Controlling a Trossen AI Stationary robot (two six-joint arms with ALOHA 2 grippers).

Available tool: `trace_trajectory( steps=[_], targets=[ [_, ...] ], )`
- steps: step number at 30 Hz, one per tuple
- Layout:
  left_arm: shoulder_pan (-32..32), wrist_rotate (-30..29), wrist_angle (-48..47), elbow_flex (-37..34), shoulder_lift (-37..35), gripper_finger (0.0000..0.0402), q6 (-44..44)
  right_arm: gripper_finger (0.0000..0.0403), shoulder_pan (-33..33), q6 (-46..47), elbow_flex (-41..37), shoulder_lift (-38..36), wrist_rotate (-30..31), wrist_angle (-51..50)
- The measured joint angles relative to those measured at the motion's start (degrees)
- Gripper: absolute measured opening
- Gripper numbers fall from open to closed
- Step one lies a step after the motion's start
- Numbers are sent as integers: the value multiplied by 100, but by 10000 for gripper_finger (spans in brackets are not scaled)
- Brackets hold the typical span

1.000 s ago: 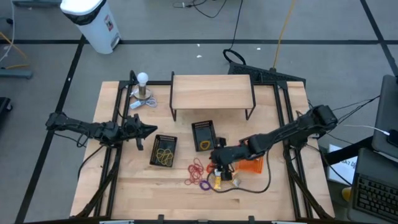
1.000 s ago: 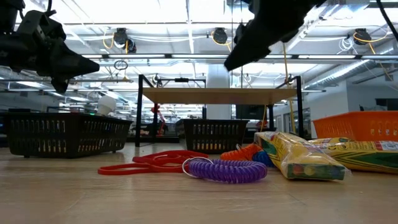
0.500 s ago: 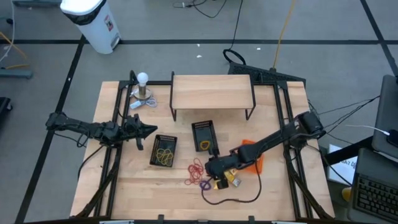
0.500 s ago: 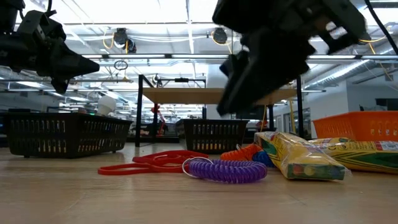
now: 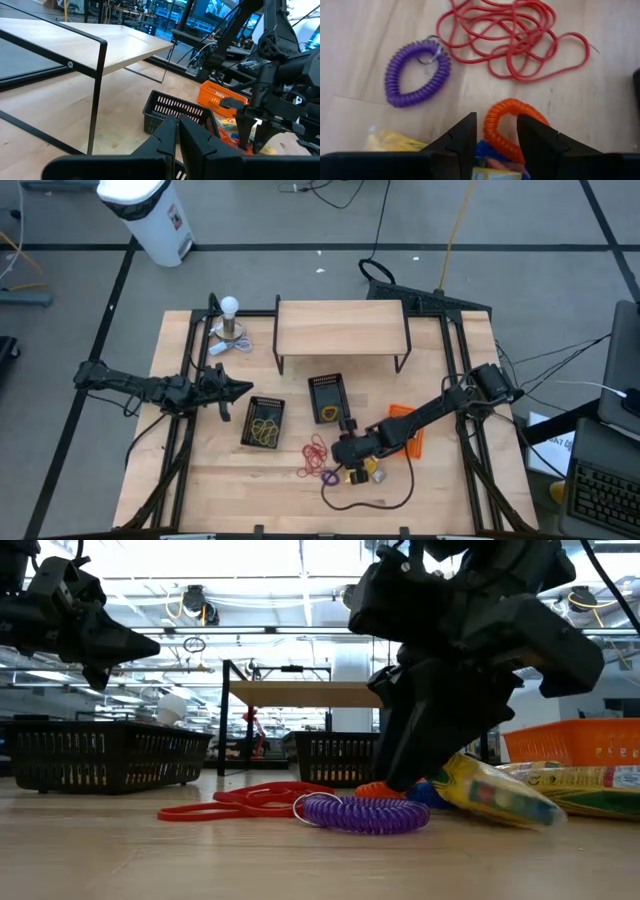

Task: Pick & Place Office Desk Supplies
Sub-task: Put the orange spring keychain into the right black bin

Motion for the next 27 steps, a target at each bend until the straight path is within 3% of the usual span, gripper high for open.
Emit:
trace_trajectory(
  steps=[18, 27],
  targets=[
    [1, 1, 0, 0, -1, 19, 130, 128, -112, -192, 0, 74, -107, -334],
    [2, 2, 0, 0, 0, 19, 142, 58, -225, -185, 7, 198, -535, -285]
  ],
)
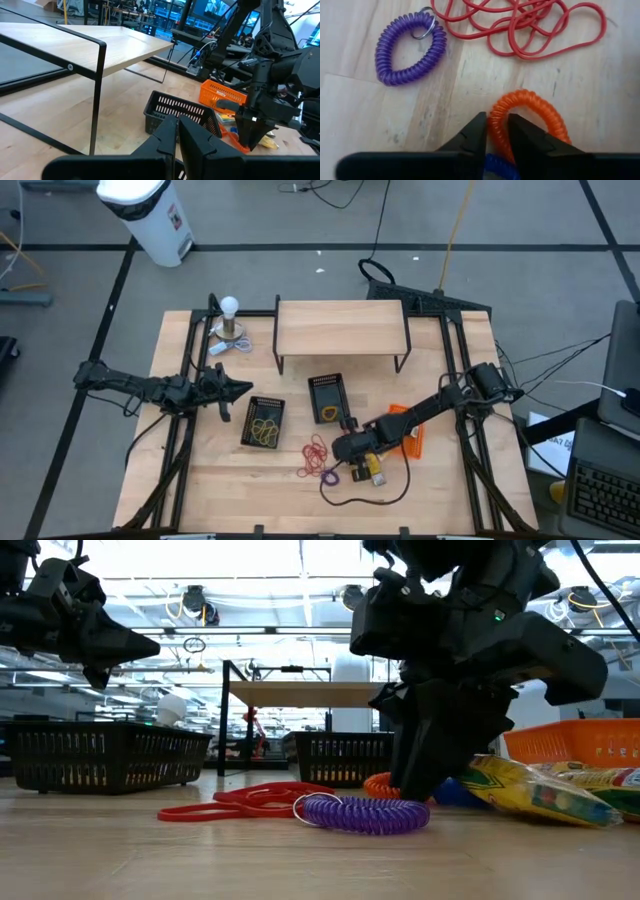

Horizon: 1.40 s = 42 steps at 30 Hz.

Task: Pick & Place Office Desk Supplies
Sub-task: Put the orange spring keychain into the right black bin

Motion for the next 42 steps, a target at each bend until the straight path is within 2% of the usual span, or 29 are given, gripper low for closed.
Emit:
trace_trajectory(
  steps=[4, 10, 17, 21, 25, 32, 38, 42],
  targets=[
    [-1, 0, 0, 0, 0, 19, -3, 15, -50, 40, 2, 120, -32, 105],
    [-1, 0, 2, 0, 0, 19, -9, 9, -44, -125, -41, -283, 29, 320],
    [0, 2, 7, 0, 0, 19, -9, 3, -63, -663, -214, -1807, 0, 568],
    [-2, 1, 31, -7, 0, 19, 9, 2, -97, -842, -562, -3008, -32, 1127],
    [0, -7, 35, -7, 0, 19, 92, 1, -191, -764, -1340, -4291, -195, 1998],
    [0, -49, 41, -7, -2, 19, 173, 1, -572, -221, -3257, -6371, -132, 3377],
    [-2, -325, 45, -7, -2, 19, 204, 0, -962, 123, -4675, -7243, -111, 4470],
    [0, -556, 48, -7, -2, 19, 215, 0, -1283, 220, -5204, -7651, -111, 4611]
  ],
)
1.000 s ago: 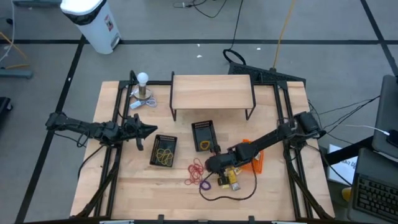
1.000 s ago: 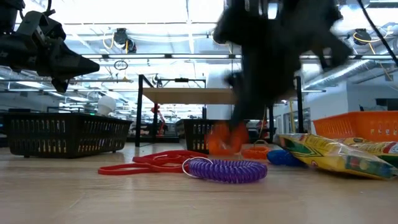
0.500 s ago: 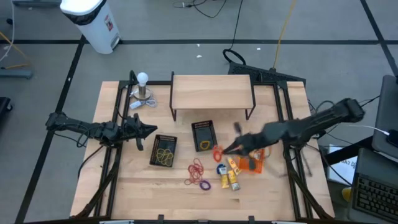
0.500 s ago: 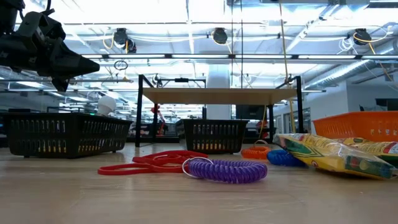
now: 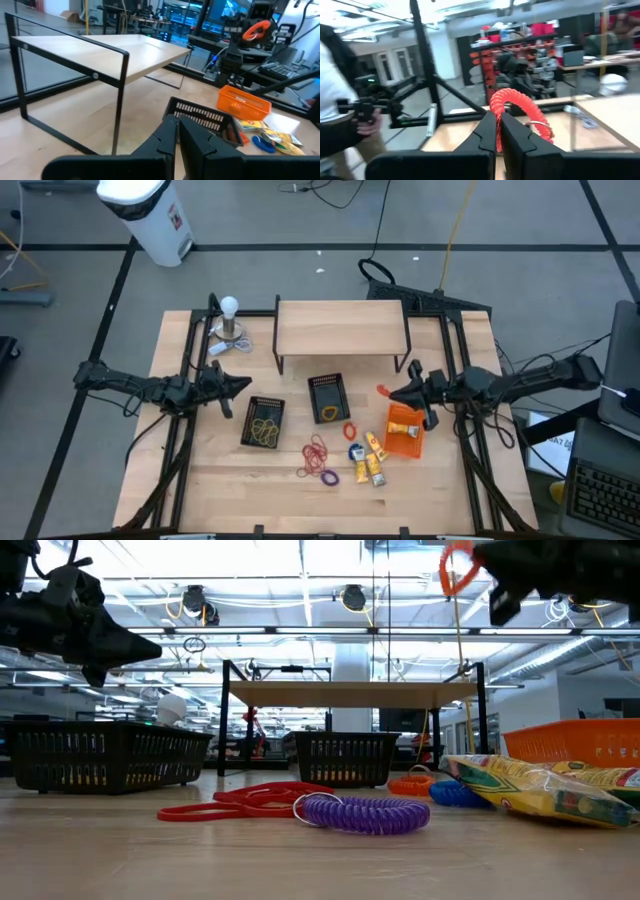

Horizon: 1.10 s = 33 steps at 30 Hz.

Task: Pick & Place Office Desk Supplies
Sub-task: Put the orange spring keychain into the right black bin

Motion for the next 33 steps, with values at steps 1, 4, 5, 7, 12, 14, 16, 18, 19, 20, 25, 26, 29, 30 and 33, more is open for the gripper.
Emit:
trace_trajectory(
  steps=[1, 4, 5, 7, 12, 14, 16, 18, 19, 20, 25, 26, 29, 30, 33],
  targets=[
    [0, -19, -2, 0, 2, 19, -20, 0, -68, 0, -96, -104, 0, 3],
    [0, -34, -2, 0, 2, 19, -40, 0, -221, -1, -330, -336, -21, 131],
    [0, -34, -2, 0, 2, 19, -42, 0, -250, -2, -399, -403, -23, 174],
    [0, -35, -2, 0, 2, 19, -43, 0, -280, -33, -507, -503, -23, 339],
    [0, -37, -2, 0, 2, 19, -90, 0, -283, -114, -821, -661, -23, 875],
    [0, -37, -2, 0, 2, 19, -90, 0, -283, -123, -944, -681, -22, 1046],
    [0, -38, -2, 0, 2, 19, -90, 0, -283, -132, -1044, -675, -10, 1211],
    [0, -38, -2, 0, 2, 19, -92, 0, -283, -152, -1126, -679, -2, 1273],
    [0, -37, -2, 0, 2, 19, -103, 0, -283, -178, -1138, -680, 25, 1267],
    [0, -39, -2, 0, 2, 19, -135, 0, -283, -209, -1139, -666, 101, 1247],
    [0, -37, -3, 0, 2, 19, -232, 0, -283, -269, -967, -402, 449, 1037],
    [0, -37, -3, 0, 2, 19, -231, 0, -283, -293, -829, -321, 442, 737],
    [0, -37, -2, 0, 0, 19, -212, 0, -283, -401, -26, 12, 437, -126],
    [0, -41, -2, 2, 0, 19, -212, 0, -283, -458, 256, 137, 449, -479],
    [0, -42, 2, 2, 0, 19, -212, 0, -283, -636, 1193, 750, 561, -1530]
  ],
)
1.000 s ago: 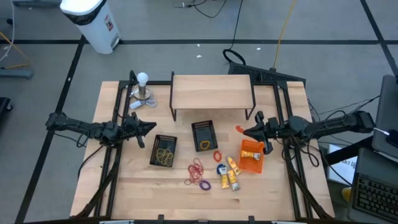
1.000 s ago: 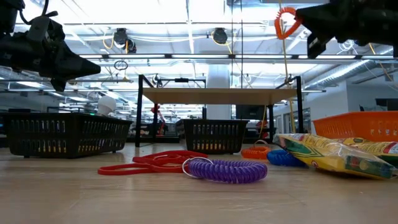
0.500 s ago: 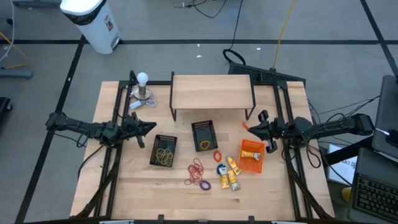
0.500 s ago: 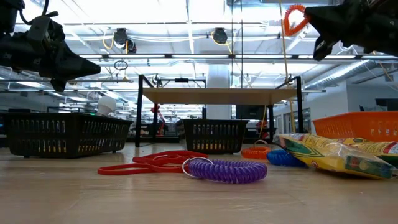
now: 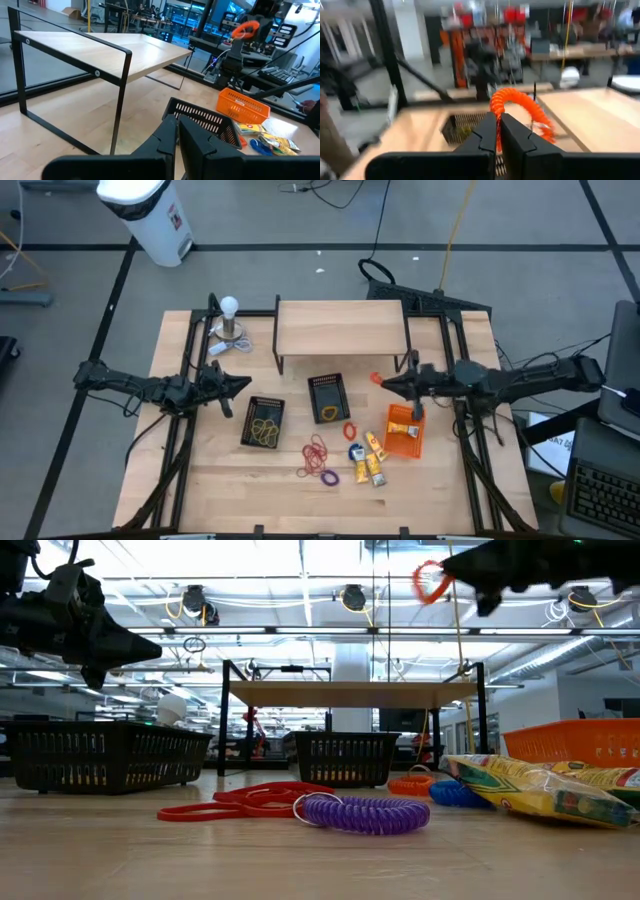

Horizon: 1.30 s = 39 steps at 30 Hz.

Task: Pick & Place Office Desk Supplies
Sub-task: Put the orange spring keychain into the right black bin

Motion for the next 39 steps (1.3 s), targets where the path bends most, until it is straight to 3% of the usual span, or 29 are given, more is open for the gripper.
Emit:
trace_trajectory(
  steps=[6, 9, 25, 33, 39],
  targets=[
    [0, -59, 62, 0, 1, 19, 21, 0, -31, -465, 1397, 1157, 809, -1087],
    [0, -203, 175, 0, 0, 19, 59, 0, -164, -594, 1789, 1605, 735, -1347],
    [-2, -449, 187, 0, 0, 19, 16, 0, -815, -63, 2872, 3946, -999, -2006],
    [-2, -449, 214, 0, 0, 19, 1, 0, -813, 108, 3236, 5003, -1059, -2096],
    [-2, -449, 232, 4, 1, 19, 3, 0, -797, 135, 3474, 5622, -1530, -2077]
  ],
)
